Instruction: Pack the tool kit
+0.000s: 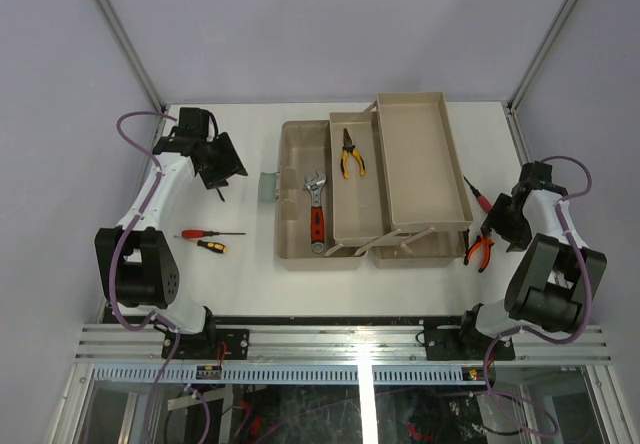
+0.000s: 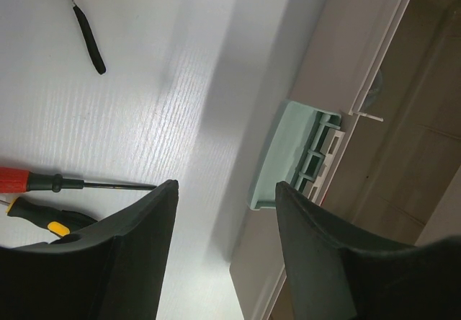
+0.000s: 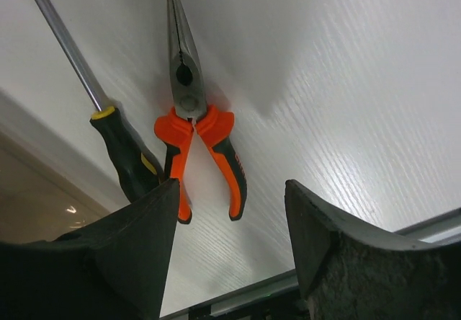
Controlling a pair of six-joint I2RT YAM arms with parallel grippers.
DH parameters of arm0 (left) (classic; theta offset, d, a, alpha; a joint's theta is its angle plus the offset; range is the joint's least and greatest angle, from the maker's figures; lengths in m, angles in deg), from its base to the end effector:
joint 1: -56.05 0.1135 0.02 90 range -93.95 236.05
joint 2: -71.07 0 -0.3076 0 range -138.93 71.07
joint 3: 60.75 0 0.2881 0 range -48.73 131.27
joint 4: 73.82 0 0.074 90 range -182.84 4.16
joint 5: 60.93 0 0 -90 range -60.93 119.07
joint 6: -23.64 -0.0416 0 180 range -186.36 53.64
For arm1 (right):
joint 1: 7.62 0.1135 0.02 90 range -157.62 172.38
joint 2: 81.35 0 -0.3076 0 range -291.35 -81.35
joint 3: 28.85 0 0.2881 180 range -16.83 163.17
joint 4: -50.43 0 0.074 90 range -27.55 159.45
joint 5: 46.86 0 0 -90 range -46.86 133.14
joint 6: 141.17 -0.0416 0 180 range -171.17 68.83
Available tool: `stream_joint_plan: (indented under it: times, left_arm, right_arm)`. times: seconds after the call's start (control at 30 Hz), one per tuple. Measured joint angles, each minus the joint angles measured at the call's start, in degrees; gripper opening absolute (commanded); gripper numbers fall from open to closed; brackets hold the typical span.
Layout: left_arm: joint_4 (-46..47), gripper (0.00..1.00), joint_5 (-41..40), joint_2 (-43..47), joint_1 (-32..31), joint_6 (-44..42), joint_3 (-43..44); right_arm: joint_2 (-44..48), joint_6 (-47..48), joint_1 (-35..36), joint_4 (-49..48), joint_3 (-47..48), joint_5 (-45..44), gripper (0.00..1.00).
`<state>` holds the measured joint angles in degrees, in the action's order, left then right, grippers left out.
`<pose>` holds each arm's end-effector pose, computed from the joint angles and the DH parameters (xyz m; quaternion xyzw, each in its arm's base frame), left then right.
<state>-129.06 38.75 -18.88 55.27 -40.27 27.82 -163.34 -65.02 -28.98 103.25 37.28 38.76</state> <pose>0.3709 -0.0120 0.3181 -0.1855 0.9366 -0.1451 0.2596 0.2747 -0.1109 0.2318 0.3038 0.9339 -0.0496 0.1820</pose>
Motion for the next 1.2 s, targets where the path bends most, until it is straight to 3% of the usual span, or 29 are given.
stream_joint_plan:
  times: [0.33,0.77,0.93,1.03,1.2]
  left_arm:
    - [0.3,0.56,0.1,0.3,0.0,0.0,-0.4]
    - [1.2,0.56,0.5,1.2,0.0,0.1,-1.8]
    - [1.2,0.56,0.7,1.2,0.0,0.3,-1.9]
    - [1.3,0.56,0.7,1.2,0.0,0.3,-1.9]
    - [1.3,0.56,0.7,1.2,0.0,0.3,-1.9]
  right_arm:
    - [-8.8,1.7,0.0,-2.3,0.1,3.0,0.59]
    - [-11.1,2.0,0.0,-1.1,2.0,5.7,0.48]
    - [-12.3,2.6,0.0,-0.4,3.0,6.5,0.38]
    - [-14.1,3.3,0.0,1.3,4.7,6.8,0.39]
    - [-14.9,3.7,0.0,2.0,5.5,7.6,0.54]
